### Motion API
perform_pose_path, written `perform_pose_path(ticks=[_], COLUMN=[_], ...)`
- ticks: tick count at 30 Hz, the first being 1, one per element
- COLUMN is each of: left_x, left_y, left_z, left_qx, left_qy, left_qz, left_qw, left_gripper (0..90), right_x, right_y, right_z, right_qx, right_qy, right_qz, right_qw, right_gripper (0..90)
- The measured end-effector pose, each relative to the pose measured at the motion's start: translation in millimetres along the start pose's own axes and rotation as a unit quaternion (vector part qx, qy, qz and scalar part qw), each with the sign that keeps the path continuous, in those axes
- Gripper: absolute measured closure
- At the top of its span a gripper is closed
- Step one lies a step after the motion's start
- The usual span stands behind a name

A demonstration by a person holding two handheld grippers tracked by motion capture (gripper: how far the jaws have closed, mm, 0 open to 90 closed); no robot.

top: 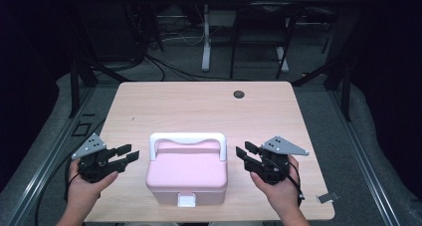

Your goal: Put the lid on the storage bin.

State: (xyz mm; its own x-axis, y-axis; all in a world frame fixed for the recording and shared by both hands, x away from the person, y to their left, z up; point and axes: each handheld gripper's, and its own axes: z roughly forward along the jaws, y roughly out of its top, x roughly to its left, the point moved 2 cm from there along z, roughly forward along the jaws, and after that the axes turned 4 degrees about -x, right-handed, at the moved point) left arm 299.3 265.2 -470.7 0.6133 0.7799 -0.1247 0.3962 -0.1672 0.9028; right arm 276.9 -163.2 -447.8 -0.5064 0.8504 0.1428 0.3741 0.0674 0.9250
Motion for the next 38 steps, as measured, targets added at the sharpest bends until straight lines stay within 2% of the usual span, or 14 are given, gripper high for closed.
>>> perform_pose_path(ticks=[3,4,5,8,10,14,16,20,21,22,23,29,31,38], left_x=[7.7,9.9,12.3,19.1,22.7,29.2,31.9,34.6,35.1,35.1,35.0,37.9,39.8,43.4], left_y=[-4.5,-6.2,-8.0,-13.6,-18.2,-27.5,-32.0,-39.5,-41.3,-42.3,-43.9,-54.3,-56.4,-61.8], left_z=[1.4,1.6,2.0,1.7,1.3,1.7,2.9,4.9,5.2,5.4,5.6,11.0,11.9,15.4], left_qx=[-0.004,-0.007,-0.009,-0.014,-0.015,-0.004,0.000,0.008,0.009,0.009,0.012,0.026,0.025,0.030], left_qy=[0.004,0.007,0.007,0.014,0.020,0.031,0.034,0.038,0.039,0.040,0.042,0.049,0.056,0.059], left_qz=[-0.015,-0.019,-0.024,-0.036,-0.040,-0.043,-0.043,-0.044,-0.042,-0.042,-0.041,-0.036,-0.032,-0.037], left_qw=[0.9999,0.9998,0.9996,0.9992,0.9989,0.9986,0.9985,0.9983,0.9983,0.9983,0.9982,0.9978,0.9976,0.9971], left_gripper=[57.2,57.2,57.2,57.2,57.1,57.1,57.1,57.1,57.1,57.1,57.0,55.2,52.3,49.9], right_x=[-6.8,-9.5,-11.9,-19.9,-25.4,-32.4,-35.9,-40.9,-41.4,-42.5,-43.1,-49.5,-51.6,-58.0], right_y=[-5.8,-8.2,-10.5,-18.3,-23.0,-31.2,-34.8,-42.3,-44.2,-46.9,-49.2,-64.2,-66.5,-74.2], right_z=[4.8,7.1,7.7,11.4,13.2,14.3,16.1,14.8,16.3,14.9,17.7,22.8,24.1,27.6], right_qx=[0.004,-0.004,0.003,0.007,0.007,0.007,-0.008,0.001,-0.007,0.006,-0.008,0.014,0.016,0.032], right_qy=[-0.016,-0.008,-0.034,-0.041,-0.028,-0.058,-0.057,-0.067,-0.069,-0.074,-0.079,-0.098,-0.089,-0.102], right_qz=[0.002,0.007,0.008,0.015,0.022,0.022,0.027,0.036,0.037,0.031,0.030,0.024,0.023,0.018], right_qw=[0.9999,0.9999,0.9994,0.9990,0.9993,0.9981,0.9980,0.9971,0.9969,0.9967,0.9964,0.9948,0.9956,0.9941], right_gripper=[62.0,62.0,62.0,61.2,61.1,60.8,60.6,59.7,59.2,58.8,58.8,58.5,58.1,56.9])
